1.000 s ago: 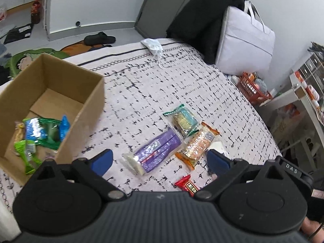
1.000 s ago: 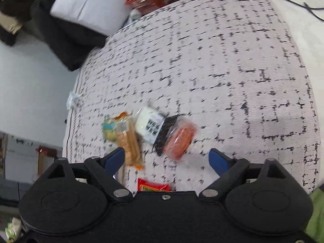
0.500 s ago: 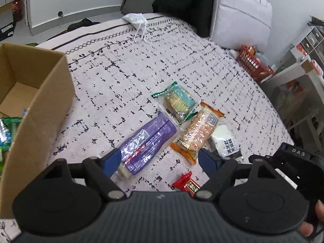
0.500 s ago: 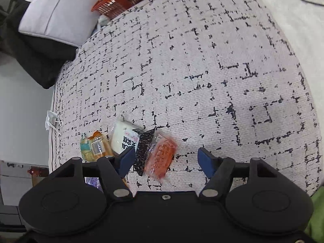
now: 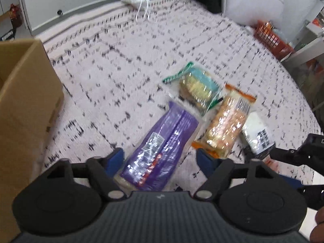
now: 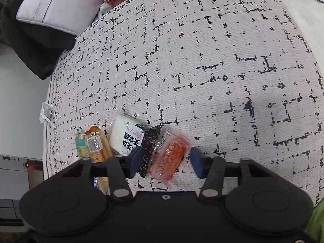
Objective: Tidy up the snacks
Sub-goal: 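Grasp the purple stick packet with the left gripper while the right gripper grasps an orange packet, then carry the purple and orange packets over the cardboard box with both grippers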
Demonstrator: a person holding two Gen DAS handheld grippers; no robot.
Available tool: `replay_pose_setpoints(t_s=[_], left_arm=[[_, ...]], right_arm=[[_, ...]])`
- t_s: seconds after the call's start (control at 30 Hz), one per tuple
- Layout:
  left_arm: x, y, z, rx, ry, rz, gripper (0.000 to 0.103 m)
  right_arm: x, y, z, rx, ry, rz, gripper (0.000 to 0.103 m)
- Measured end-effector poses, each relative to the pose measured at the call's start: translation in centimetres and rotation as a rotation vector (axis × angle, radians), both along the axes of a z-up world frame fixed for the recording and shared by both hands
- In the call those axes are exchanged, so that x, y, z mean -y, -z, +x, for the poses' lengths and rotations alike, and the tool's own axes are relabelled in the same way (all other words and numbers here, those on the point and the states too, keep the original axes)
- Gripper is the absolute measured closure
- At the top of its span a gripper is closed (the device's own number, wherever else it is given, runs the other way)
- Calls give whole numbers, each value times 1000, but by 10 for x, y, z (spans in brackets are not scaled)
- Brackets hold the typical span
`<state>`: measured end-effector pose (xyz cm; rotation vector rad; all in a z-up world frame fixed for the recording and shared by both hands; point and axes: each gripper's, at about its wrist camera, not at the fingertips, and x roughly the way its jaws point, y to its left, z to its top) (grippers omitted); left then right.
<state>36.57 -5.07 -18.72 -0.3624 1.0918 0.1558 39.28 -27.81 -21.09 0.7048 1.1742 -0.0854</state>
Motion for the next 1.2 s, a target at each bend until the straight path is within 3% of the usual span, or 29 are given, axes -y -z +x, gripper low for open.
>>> replay_pose_setpoints(t_s=[0.03, 0.1, 0.13, 0.27, 0.53, 1.2], left_arm=[[2, 2, 0, 1, 2, 14, 33], [5, 2, -1, 9, 9, 46, 37], [6, 1, -2, 9, 9, 56, 45], [2, -6, -4, 10, -3, 22, 55], [0, -38, -24, 50, -12, 22, 57], [-24, -117, -93, 178, -125, 12, 57]], right_arm=[[-1, 1, 1, -1, -4, -9, 72], [-3, 2, 3, -2, -8, -18, 73], [-3, 1, 3, 1, -11, -19, 75], [-3, -3, 2, 15, -9, -14, 80], [1, -31, -6, 109, -23, -4, 82], [-52, -104, -48, 336, -267, 113, 82]])
